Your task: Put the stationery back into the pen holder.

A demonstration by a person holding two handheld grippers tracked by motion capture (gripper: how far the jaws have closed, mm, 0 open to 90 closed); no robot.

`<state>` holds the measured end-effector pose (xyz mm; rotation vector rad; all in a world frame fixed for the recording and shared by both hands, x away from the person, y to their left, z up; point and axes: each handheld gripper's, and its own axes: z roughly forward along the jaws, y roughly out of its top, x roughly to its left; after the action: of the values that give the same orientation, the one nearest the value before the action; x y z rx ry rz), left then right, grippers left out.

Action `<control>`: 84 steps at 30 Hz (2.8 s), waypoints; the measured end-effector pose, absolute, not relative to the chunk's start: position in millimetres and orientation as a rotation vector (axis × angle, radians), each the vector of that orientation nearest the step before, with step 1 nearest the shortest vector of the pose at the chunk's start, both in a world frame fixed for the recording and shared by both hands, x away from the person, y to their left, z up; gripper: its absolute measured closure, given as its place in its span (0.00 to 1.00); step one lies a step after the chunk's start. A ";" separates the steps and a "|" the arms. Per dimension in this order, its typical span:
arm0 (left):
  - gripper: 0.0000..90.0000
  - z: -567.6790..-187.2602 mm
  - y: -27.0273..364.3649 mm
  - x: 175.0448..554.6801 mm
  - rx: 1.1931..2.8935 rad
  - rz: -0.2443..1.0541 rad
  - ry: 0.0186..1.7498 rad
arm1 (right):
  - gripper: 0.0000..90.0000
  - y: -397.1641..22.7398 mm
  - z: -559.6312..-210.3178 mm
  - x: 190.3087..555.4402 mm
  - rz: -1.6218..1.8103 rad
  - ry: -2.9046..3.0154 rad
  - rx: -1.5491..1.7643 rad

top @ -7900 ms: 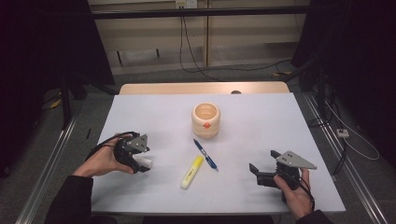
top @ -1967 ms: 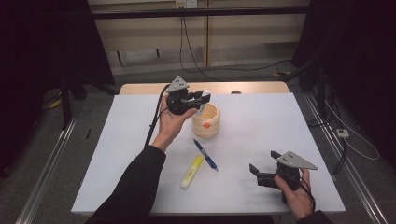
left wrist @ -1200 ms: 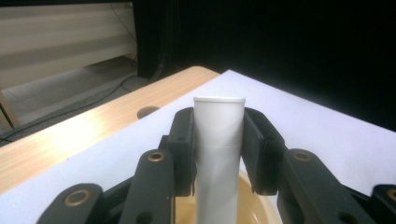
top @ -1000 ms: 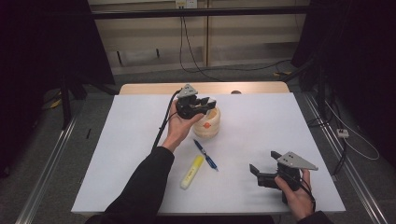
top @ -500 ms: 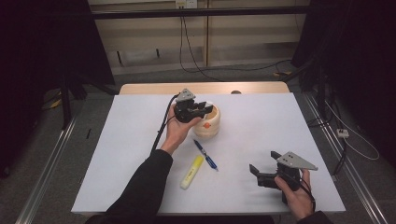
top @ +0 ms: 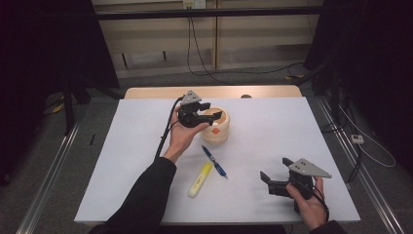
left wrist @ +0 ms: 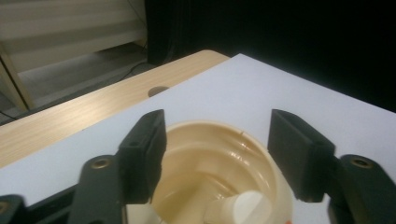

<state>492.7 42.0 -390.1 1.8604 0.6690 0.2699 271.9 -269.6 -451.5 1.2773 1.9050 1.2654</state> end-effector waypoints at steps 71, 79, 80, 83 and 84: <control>0.30 -419.7 127.2 352.2 2.121 0.123 0.700 | 0.05 -268.5 -450.2 269.4 1.257 1.911 1.265; 0.44 -422.4 135.1 337.2 2.076 0.053 0.701 | 0.05 -267.8 -450.2 269.3 1.246 1.913 1.264; 0.48 -422.6 133.8 336.6 2.074 0.040 0.697 | 0.05 -268.0 -450.6 270.0 1.248 1.916 1.263; 0.53 -424.2 129.4 334.0 2.094 0.008 0.672 | 0.05 -268.2 -451.8 271.4 1.244 1.923 1.265; 0.58 -424.3 128.0 332.7 2.102 0.000 0.660 | 0.05 -268.3 -451.9 271.6 1.245 1.924 1.268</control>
<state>332.7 128.0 -424.3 2.1019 0.6597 0.0000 271.6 -268.3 -451.9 1.2680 1.9238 1.2452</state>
